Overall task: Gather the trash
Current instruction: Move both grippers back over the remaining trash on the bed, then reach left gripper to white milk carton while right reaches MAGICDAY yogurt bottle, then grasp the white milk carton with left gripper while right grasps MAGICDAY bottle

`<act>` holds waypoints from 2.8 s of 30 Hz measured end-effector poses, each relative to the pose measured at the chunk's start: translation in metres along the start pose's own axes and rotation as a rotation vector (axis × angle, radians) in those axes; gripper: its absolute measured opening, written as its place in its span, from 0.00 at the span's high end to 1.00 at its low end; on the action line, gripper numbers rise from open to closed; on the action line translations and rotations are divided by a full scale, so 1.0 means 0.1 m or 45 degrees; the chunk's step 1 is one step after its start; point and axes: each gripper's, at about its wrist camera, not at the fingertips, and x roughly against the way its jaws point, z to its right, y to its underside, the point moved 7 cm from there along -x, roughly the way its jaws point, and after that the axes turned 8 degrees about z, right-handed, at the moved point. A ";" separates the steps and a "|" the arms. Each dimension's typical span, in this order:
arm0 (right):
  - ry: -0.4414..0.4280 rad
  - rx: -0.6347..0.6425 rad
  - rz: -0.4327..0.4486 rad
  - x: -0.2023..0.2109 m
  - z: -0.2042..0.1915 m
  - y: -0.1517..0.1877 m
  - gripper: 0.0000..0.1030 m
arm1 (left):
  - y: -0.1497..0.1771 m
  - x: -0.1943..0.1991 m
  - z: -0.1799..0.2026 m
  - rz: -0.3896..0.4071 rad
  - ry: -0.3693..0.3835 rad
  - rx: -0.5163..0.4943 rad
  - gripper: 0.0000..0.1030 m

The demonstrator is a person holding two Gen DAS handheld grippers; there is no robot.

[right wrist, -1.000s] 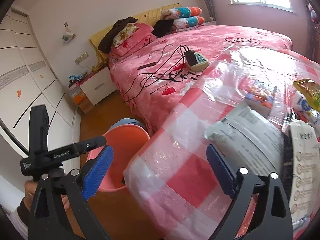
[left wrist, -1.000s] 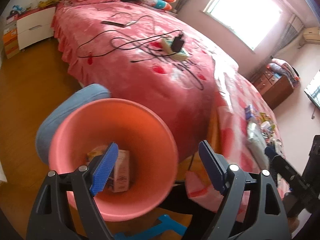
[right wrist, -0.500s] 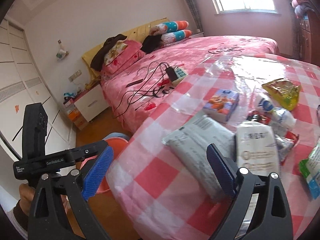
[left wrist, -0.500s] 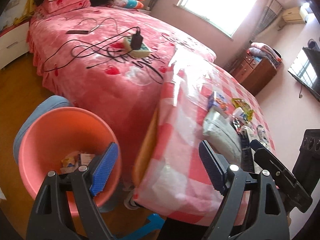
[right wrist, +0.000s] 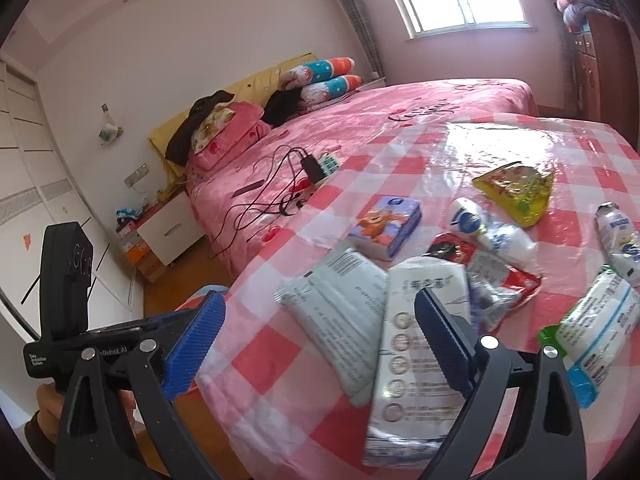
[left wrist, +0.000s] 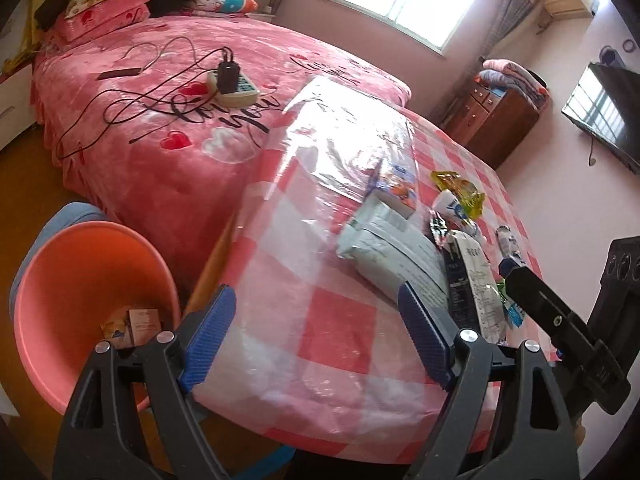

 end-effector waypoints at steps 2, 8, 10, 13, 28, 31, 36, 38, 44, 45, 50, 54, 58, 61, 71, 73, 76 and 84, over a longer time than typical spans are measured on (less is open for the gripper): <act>0.009 -0.010 0.009 0.03 0.06 -0.02 0.08 | 0.00 -0.02 0.08 -0.008 0.009 -0.015 0.19; 0.033 -0.026 0.033 0.10 0.20 -0.09 0.08 | 0.03 -0.06 0.31 -0.027 0.040 -0.057 0.19; 0.053 -0.022 0.046 0.14 0.26 -0.11 0.08 | 0.05 -0.06 0.37 -0.033 0.048 -0.069 0.19; 0.071 -0.033 0.059 0.18 0.35 -0.14 0.08 | 0.07 -0.09 0.47 -0.047 0.061 -0.090 0.19; 0.147 -0.142 0.100 0.39 0.88 -0.27 0.08 | 0.14 -0.21 0.93 -0.099 0.108 -0.177 0.19; 0.178 -0.157 0.103 0.44 1.01 -0.29 0.08 | 0.18 -0.23 1.03 -0.116 0.123 -0.195 0.19; 0.230 -0.181 0.098 0.49 1.25 -0.32 0.08 | 0.28 -0.29 1.24 -0.163 0.164 -0.219 0.19; 0.261 -0.195 0.100 0.52 1.37 -0.33 0.08 | 0.33 -0.32 1.33 -0.186 0.177 -0.231 0.19; 0.381 -0.254 0.098 0.61 1.85 -0.37 0.08 | 0.43 -0.41 1.53 -0.231 0.201 -0.275 0.19; 0.403 -0.258 0.095 0.63 1.93 -0.38 0.08 | 0.44 -0.42 1.55 -0.235 0.198 -0.280 0.19; 0.505 -0.322 0.076 0.70 2.36 -0.37 0.08 | 0.46 -0.51 1.57 -0.259 0.167 -0.281 0.19; 0.558 -0.295 0.017 0.62 2.56 -0.36 0.08 | 0.48 -0.58 1.59 -0.272 0.143 -0.293 0.19; 0.572 -0.233 -0.064 0.44 2.63 -0.34 0.08 | 0.47 -0.64 1.63 -0.278 0.109 -0.326 0.19; 0.603 -0.166 -0.089 0.34 2.65 -0.36 0.08 | 0.44 -0.68 1.65 -0.273 0.091 -0.341 0.19; 0.651 -0.074 -0.198 0.07 2.75 -0.34 0.21 | 0.42 -0.79 1.71 -0.266 0.040 -0.375 0.19; 0.663 -0.055 -0.204 0.05 2.74 -0.34 0.22 | 0.42 -0.80 1.71 -0.264 0.031 -0.383 0.19; 0.681 -0.028 -0.219 0.03 2.72 -0.34 0.28 | 0.42 -0.81 1.72 -0.255 0.017 -0.386 0.19; 0.734 0.043 -0.245 0.00 2.68 -0.32 0.43 | 0.43 -0.82 1.72 -0.203 -0.050 -0.428 0.29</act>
